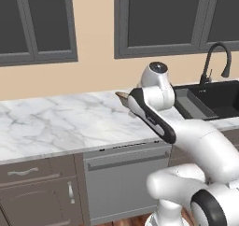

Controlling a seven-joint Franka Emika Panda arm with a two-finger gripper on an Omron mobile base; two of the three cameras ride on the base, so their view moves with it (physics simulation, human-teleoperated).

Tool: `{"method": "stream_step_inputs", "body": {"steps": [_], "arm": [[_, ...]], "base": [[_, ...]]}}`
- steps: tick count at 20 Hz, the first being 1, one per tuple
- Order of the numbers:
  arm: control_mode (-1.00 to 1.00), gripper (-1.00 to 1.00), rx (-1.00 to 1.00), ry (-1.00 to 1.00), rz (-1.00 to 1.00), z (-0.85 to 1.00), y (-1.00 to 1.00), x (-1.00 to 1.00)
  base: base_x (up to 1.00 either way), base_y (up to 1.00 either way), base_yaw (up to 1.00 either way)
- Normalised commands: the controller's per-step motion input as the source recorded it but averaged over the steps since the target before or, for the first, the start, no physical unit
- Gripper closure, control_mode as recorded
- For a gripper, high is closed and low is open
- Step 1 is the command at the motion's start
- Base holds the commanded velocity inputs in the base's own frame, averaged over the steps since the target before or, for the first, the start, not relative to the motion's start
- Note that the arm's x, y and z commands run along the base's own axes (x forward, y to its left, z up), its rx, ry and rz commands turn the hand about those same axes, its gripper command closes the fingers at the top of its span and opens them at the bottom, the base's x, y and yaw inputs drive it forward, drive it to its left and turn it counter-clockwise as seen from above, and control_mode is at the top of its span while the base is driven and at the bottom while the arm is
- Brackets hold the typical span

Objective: Clear the mugs and bowl far away from the sink.

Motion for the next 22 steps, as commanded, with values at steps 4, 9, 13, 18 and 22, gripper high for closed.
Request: {"method": "stream_step_inputs", "body": {"steps": [4,9,13,18,22], "arm": [[-1.00,1.00,0.00,-0.05,0.10,0.43,0.08,-0.96],[-1.00,1.00,-0.01,-0.10,0.06,0.33,0.01,-0.72],[-1.00,1.00,-0.08,-0.01,0.00,0.03,0.00,-0.31],[-1.00,1.00,-0.02,0.00,0.00,0.00,0.00,-0.34],[1.00,1.00,0.00,0.00,0.00,0.00,0.00,-0.14]], "base": [[0.00,0.00,0.00],[0.00,0.00,0.00],[0.00,0.00,0.00],[0.00,0.00,0.00],[-0.44,0.00,0.00]]}}
